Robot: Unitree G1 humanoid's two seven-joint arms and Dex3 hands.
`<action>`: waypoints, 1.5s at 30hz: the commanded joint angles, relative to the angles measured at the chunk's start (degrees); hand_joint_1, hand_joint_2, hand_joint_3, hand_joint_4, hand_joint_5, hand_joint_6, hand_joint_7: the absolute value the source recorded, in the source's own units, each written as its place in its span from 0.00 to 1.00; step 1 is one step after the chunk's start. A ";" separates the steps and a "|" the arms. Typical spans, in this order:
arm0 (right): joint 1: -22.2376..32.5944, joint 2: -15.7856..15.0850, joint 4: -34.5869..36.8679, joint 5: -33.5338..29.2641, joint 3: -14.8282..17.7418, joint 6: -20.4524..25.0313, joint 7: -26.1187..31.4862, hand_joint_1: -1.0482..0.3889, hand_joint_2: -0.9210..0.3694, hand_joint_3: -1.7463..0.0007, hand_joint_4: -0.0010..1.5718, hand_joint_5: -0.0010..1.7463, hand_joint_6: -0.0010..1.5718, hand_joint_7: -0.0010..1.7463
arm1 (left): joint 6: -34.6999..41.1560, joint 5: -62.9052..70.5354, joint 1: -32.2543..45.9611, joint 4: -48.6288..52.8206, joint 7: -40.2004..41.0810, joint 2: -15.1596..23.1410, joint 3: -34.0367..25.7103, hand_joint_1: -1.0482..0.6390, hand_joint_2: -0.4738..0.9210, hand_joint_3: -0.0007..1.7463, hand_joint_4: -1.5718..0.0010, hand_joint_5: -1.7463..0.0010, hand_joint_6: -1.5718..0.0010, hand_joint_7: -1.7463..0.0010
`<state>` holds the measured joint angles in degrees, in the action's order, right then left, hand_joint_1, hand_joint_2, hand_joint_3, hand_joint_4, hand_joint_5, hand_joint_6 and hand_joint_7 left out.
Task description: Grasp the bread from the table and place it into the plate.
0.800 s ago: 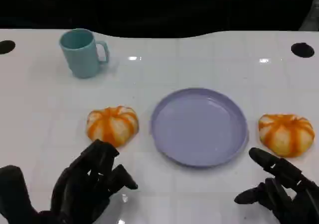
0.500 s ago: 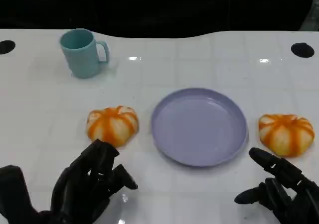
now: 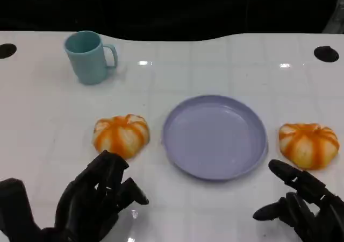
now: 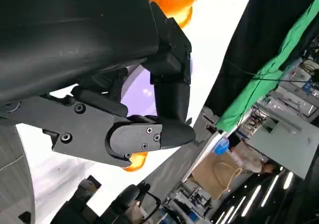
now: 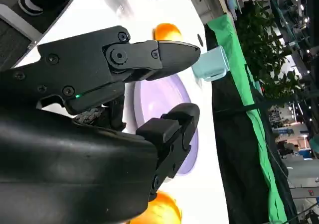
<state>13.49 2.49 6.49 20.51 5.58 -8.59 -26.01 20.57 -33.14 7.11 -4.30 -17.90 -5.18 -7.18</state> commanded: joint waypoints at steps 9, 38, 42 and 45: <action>-0.07 -0.71 -0.35 0.05 0.06 -0.45 0.26 0.20 0.00 0.82 0.47 0.62 0.68 0.11 | -27.94 16.31 -2.67 6.66 -7.63 5.16 5.28 0.33 1.00 0.18 0.66 0.22 0.64 0.62; -0.62 -0.81 -0.39 -0.71 -0.14 -0.32 0.96 0.21 0.00 0.81 0.47 0.63 0.66 0.12 | -29.64 79.64 -20.77 2.99 4.31 28.62 19.22 0.39 0.87 0.00 1.00 0.86 0.87 0.99; -0.40 -0.87 -0.70 -0.98 -0.23 -0.32 1.19 0.21 0.00 0.81 0.47 0.63 0.66 0.12 | -25.13 82.15 -23.36 4.58 1.65 28.43 22.16 0.41 0.88 0.00 1.00 0.90 0.89 0.99; -0.22 -0.83 -0.74 -1.07 -0.22 -0.54 1.17 0.21 0.00 0.80 0.47 0.64 0.66 0.12 | -21.20 85.18 -27.43 9.47 0.30 27.37 25.70 0.43 0.88 0.01 1.00 0.91 0.90 1.00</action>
<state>12.82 2.48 6.17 19.46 5.13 -8.61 -25.10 -3.65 49.74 -17.28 1.48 -16.06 22.39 16.29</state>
